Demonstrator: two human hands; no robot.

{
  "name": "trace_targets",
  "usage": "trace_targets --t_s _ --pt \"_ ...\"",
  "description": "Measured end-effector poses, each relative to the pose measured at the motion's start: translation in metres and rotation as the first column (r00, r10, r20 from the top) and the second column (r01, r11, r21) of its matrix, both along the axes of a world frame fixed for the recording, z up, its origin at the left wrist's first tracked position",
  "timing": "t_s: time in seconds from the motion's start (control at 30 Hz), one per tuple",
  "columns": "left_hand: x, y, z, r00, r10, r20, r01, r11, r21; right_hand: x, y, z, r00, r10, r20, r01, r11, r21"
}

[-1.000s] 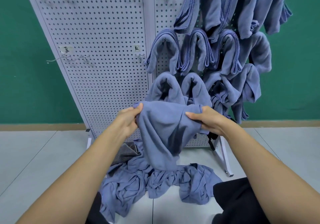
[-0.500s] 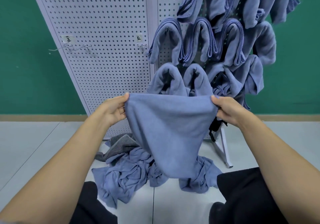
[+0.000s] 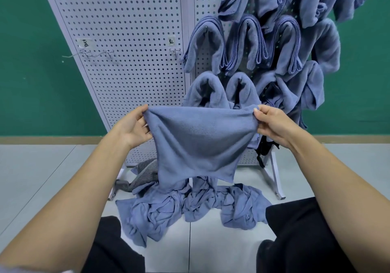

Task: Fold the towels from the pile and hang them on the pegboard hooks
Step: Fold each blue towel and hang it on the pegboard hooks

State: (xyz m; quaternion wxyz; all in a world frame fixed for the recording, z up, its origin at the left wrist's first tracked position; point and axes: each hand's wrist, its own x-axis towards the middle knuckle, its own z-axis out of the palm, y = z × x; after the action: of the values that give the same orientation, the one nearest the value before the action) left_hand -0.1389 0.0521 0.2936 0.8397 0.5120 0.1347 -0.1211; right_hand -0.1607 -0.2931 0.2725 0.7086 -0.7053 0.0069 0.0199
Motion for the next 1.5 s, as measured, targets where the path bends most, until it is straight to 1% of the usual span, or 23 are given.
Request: trace_targets --t_s 0.07,0.1,0.2,0.27,0.33,0.4,0.5,0.7,0.83,0.9,0.93,1.0,1.03,1.07,1.1,1.13,1.17,1.2,1.23,1.3,1.33,1.4,1.5 --pt "0.000 0.001 0.000 1.000 -0.005 0.009 0.004 0.999 0.039 0.000 0.003 -0.002 0.998 -0.058 -0.018 0.055 0.986 -0.158" --pt "0.000 0.001 0.000 1.000 -0.008 0.016 0.007 0.998 0.064 0.001 0.004 -0.003 0.996 -0.093 -0.014 0.088 0.978 -0.188" --pt "0.002 0.004 -0.006 0.999 -0.027 0.043 0.021 0.990 0.143 0.004 0.005 -0.003 0.972 -0.233 0.007 0.232 0.965 -0.125" --pt "0.005 0.008 -0.010 0.998 -0.025 0.049 0.015 0.983 0.186 0.005 0.004 -0.005 0.960 -0.280 0.004 0.280 0.956 -0.089" --pt "0.006 0.011 -0.012 0.997 0.023 0.067 -0.037 0.976 0.213 0.005 0.003 -0.007 0.951 -0.310 0.018 0.310 0.944 -0.110" --pt "0.004 0.014 -0.013 0.993 0.052 0.109 -0.082 0.952 0.293 0.005 0.003 -0.008 0.941 -0.334 0.051 0.337 0.933 -0.126" --pt "0.001 0.015 -0.014 0.988 -0.009 0.154 -0.056 0.910 0.410 0.005 0.001 -0.009 0.948 -0.313 0.064 0.318 0.940 -0.120" --pt "0.001 0.012 -0.014 0.984 -0.016 0.177 -0.072 0.877 0.475 -0.002 -0.001 -0.005 0.977 -0.209 -0.041 0.201 0.969 -0.144" --pt "0.005 0.011 -0.016 0.971 -0.033 0.238 -0.108 0.824 0.556 -0.005 -0.004 -0.006 0.983 -0.183 0.008 0.180 0.958 -0.222" --pt "0.008 0.012 -0.020 0.955 -0.071 0.290 -0.143 0.743 0.654 -0.004 -0.006 -0.008 0.981 -0.180 0.078 0.196 0.927 -0.320" --pt "0.009 0.013 -0.022 0.942 -0.103 0.321 -0.176 0.661 0.729 -0.002 -0.007 -0.010 0.975 -0.181 0.127 0.218 0.889 -0.404" --pt "0.010 0.015 -0.026 0.910 -0.186 0.369 -0.246 0.474 0.845 0.000 -0.009 -0.011 0.956 -0.177 0.235 0.284 0.766 -0.577" --pt "0.010 0.015 -0.027 0.894 -0.226 0.386 -0.273 0.409 0.871 0.001 -0.009 -0.011 0.943 -0.180 0.279 0.321 0.704 -0.633" --pt "0.010 0.015 -0.027 0.884 -0.249 0.396 -0.288 0.378 0.880 0.002 -0.009 -0.011 0.930 -0.184 0.317 0.356 0.660 -0.662" --pt "0.009 0.015 -0.025 0.883 -0.252 0.396 -0.286 0.381 0.879 0.003 -0.010 -0.011 0.918 -0.181 0.352 0.383 0.632 -0.674" --pt "0.009 0.014 -0.023 0.892 -0.237 0.386 -0.263 0.422 0.868 0.004 -0.010 -0.010 0.910 -0.185 0.372 0.402 0.614 -0.679" --pt "0.009 0.015 -0.020 0.904 -0.220 0.367 -0.222 0.493 0.841 0.003 -0.011 -0.008 0.904 -0.194 0.381 0.415 0.610 -0.675" --pt "0.008 0.017 -0.017 0.914 -0.215 0.345 -0.168 0.575 0.801 0.002 -0.012 -0.006 0.903 -0.214 0.372 0.415 0.655 -0.632" --pt "0.007 0.019 -0.014 0.919 -0.221 0.328 -0.104 0.665 0.739 0.000 -0.013 -0.004 0.912 -0.234 0.336 0.389 0.755 -0.528" --pt "0.008 0.026 -0.010 0.919 -0.227 0.322 0.031 0.856 0.516 -0.006 -0.013 0.003 0.959 -0.227 0.169 0.260 0.942 -0.214" --pt "0.009 0.030 -0.009 0.927 -0.203 0.314 0.076 0.924 0.373 -0.007 -0.012 0.005 0.983 -0.172 0.067 0.177 0.981 -0.076" --pt "0.013 0.032 -0.008 0.963 -0.130 0.234 0.087 0.979 0.185 -0.006 -0.009 0.007 0.991 -0.074 -0.109 0.084 0.992 0.092" --pt "0.016 0.020 -0.011 1.000 -0.018 0.013 0.016 0.991 0.131 0.002 -0.001 0.005 0.964 -0.127 -0.234 0.177 0.962 0.208"
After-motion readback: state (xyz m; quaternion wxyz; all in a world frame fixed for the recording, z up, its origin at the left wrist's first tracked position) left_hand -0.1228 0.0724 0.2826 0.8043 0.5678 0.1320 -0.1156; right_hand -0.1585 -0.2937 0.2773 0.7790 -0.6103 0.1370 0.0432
